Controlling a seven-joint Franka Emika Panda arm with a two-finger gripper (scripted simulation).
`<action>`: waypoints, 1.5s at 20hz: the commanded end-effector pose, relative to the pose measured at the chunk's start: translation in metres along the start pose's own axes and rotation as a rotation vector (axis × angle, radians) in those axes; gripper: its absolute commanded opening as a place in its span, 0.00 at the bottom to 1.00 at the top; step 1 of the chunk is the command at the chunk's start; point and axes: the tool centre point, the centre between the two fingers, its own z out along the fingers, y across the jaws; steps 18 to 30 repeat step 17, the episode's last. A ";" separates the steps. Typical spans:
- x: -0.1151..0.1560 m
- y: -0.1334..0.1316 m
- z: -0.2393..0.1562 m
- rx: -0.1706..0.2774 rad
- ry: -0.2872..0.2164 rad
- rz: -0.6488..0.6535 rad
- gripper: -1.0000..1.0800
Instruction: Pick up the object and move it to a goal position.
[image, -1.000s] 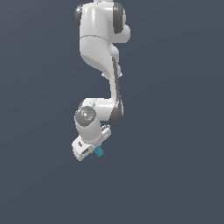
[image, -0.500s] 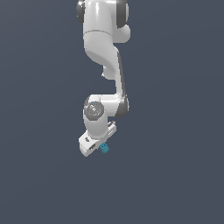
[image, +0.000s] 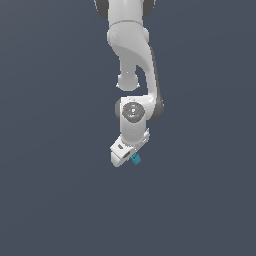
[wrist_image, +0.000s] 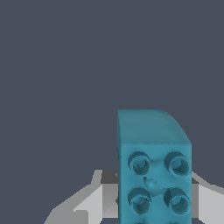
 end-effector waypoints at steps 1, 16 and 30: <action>0.006 -0.023 -0.006 -0.001 0.001 0.000 0.00; 0.029 -0.092 -0.024 -0.001 0.001 0.000 0.00; 0.029 -0.092 -0.024 -0.001 0.001 0.000 0.00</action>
